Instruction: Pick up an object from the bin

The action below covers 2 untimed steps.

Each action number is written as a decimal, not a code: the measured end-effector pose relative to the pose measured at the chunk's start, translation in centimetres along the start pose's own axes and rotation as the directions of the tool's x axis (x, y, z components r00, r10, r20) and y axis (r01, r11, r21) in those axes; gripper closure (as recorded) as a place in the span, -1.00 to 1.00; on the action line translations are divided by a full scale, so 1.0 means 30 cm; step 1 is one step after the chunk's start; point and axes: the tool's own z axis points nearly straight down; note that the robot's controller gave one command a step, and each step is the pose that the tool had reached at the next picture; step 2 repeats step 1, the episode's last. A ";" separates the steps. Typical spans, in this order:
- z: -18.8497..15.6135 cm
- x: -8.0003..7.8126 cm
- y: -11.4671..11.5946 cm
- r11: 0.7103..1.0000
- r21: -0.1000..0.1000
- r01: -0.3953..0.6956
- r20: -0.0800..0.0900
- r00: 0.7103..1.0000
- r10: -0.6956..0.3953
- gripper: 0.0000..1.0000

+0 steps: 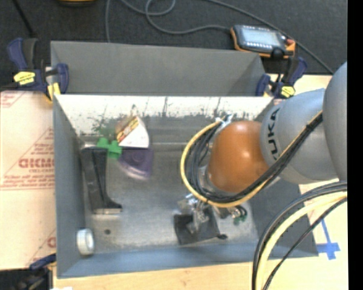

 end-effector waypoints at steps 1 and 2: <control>0.000 0.000 0.000 1.000 0.000 0.001 0.000 1.000 -0.001 1.00; 0.000 0.000 0.000 1.000 0.000 0.001 0.000 1.000 -0.001 1.00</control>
Offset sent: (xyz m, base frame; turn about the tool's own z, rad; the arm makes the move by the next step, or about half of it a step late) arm -0.0001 0.0000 0.0723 0.0000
